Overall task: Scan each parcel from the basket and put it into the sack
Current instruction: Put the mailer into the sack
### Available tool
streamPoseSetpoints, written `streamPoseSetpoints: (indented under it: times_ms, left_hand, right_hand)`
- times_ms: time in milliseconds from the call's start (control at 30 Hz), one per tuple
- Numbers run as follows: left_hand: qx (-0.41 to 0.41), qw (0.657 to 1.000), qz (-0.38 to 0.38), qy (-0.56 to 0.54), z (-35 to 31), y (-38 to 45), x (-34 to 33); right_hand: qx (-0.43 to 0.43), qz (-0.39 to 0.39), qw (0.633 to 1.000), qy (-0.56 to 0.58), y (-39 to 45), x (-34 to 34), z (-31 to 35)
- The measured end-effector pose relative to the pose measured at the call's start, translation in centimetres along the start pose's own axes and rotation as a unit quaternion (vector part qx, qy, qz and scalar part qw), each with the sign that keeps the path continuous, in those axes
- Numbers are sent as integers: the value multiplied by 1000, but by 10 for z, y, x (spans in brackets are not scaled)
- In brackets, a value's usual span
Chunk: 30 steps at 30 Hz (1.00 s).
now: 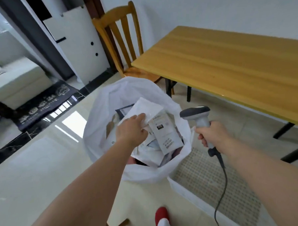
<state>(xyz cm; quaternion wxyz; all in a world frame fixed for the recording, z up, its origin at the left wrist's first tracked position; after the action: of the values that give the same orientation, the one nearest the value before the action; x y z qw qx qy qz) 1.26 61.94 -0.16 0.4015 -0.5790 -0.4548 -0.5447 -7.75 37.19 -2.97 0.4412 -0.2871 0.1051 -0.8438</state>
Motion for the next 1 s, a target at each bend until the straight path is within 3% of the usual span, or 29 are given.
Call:
streamPoseSetpoints:
  times_ms: [100, 300, 467, 567, 733, 1000]
  left_hand:
    - [16, 995, 98, 30, 23, 18, -37]
    - [-24, 997, 49, -58, 22, 119, -36]
    - [-82, 984, 30, -158, -35, 188, -44]
    - [-112, 978, 19, -175, -58, 211, -56]
    - [-163, 967, 4, -197, -116, 252, -72]
    - [-262, 941, 10, -213, -236, 289, -92]
  right_hand:
    - [7, -3, 1000, -11, 26, -25, 12]
    - [41, -71, 994, -68, 100, -38, 51]
    - [65, -256, 949, -171, 184, 11, 72]
    - [12, -345, 911, -226, 237, 39, 71]
    - [-73, -385, 888, -242, 293, 78, 48]
    - [-37, -412, 863, -289, 320, 89, 40]
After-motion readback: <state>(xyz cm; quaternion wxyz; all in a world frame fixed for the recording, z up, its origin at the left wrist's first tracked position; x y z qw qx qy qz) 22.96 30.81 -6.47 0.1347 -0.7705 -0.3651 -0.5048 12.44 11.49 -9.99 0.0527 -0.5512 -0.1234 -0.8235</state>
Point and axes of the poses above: each hand's wrist, its own y-axis towards the middle knuckle, its own x-axis out of the back of the hand, z = x × y, the point moved 3 cm from there along y, towards the middle knuckle, and after that the axes turned 12 degrees about -z, right-handed, at the moved point
